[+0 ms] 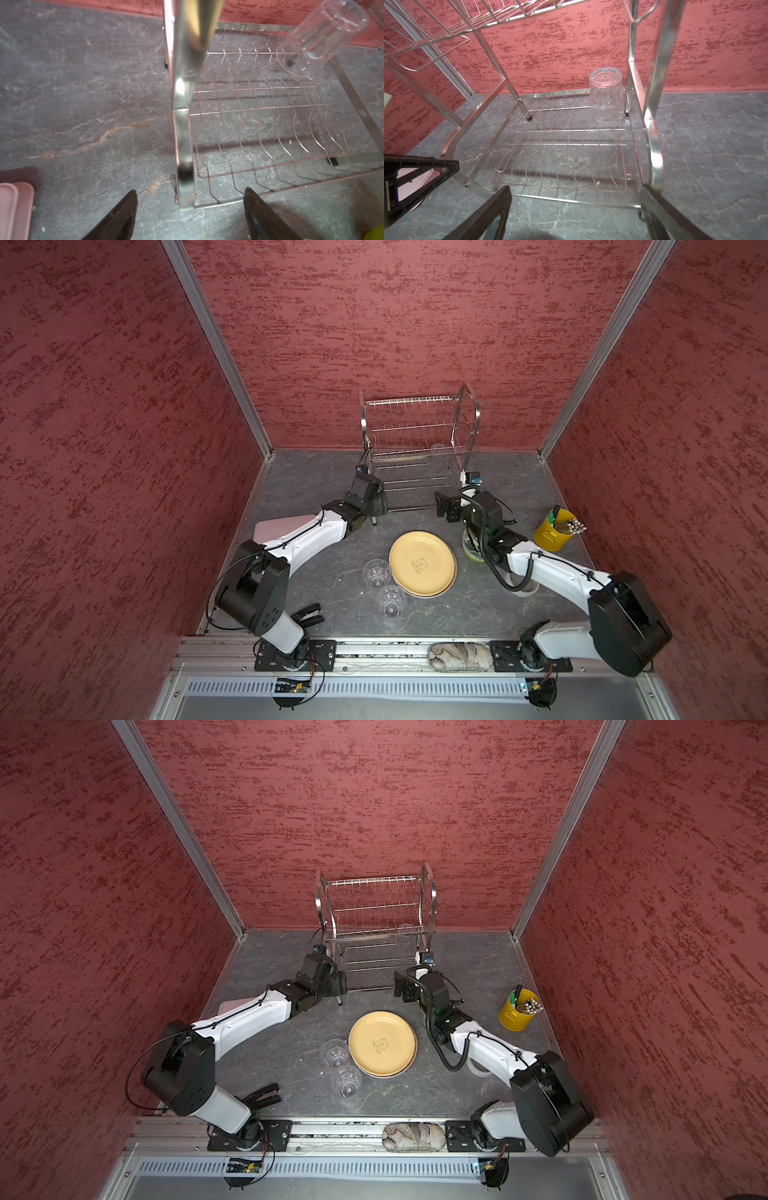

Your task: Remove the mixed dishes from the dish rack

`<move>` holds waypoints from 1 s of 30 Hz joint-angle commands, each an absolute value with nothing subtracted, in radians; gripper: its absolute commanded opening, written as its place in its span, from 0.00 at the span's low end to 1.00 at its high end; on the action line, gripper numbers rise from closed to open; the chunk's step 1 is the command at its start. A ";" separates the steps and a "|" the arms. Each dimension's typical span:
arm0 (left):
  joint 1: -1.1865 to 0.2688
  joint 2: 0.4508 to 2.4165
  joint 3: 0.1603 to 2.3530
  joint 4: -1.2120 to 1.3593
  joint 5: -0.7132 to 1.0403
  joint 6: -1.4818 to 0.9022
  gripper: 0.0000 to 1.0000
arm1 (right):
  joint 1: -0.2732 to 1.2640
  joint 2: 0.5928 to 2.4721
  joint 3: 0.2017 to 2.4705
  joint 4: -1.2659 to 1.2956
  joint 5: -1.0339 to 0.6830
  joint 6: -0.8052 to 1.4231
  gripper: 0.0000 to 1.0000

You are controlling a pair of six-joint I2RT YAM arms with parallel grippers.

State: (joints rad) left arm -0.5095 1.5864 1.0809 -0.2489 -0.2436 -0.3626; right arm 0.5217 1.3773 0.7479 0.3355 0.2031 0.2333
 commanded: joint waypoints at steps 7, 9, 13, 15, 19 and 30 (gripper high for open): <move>-0.493 1.623 1.114 -0.196 -0.212 -0.345 0.58 | 0.514 1.533 0.852 0.418 0.190 0.158 0.97; -0.491 1.632 1.117 -0.195 -0.208 -0.346 0.48 | 0.511 1.574 0.872 0.432 0.192 0.138 0.98; -0.488 1.645 1.122 -0.198 -0.203 -0.341 0.38 | 0.494 1.651 0.905 0.470 0.205 0.123 0.99; -0.486 1.648 1.124 -0.201 -0.201 -0.339 0.31 | 0.481 1.692 0.934 0.474 0.194 0.123 0.99; -0.485 1.654 1.134 -0.209 -0.196 -0.331 0.26 | 0.448 1.765 1.001 0.454 0.161 0.144 0.99; -0.483 1.666 1.158 -0.228 -0.173 -0.318 0.14 | 0.394 1.896 1.151 0.398 0.120 0.153 0.99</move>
State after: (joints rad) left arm -0.4858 1.6508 1.1263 -0.2253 -0.2016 -0.3397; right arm 0.4164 1.8744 1.1191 0.4133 0.1425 0.1490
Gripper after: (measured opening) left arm 0.168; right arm 0.989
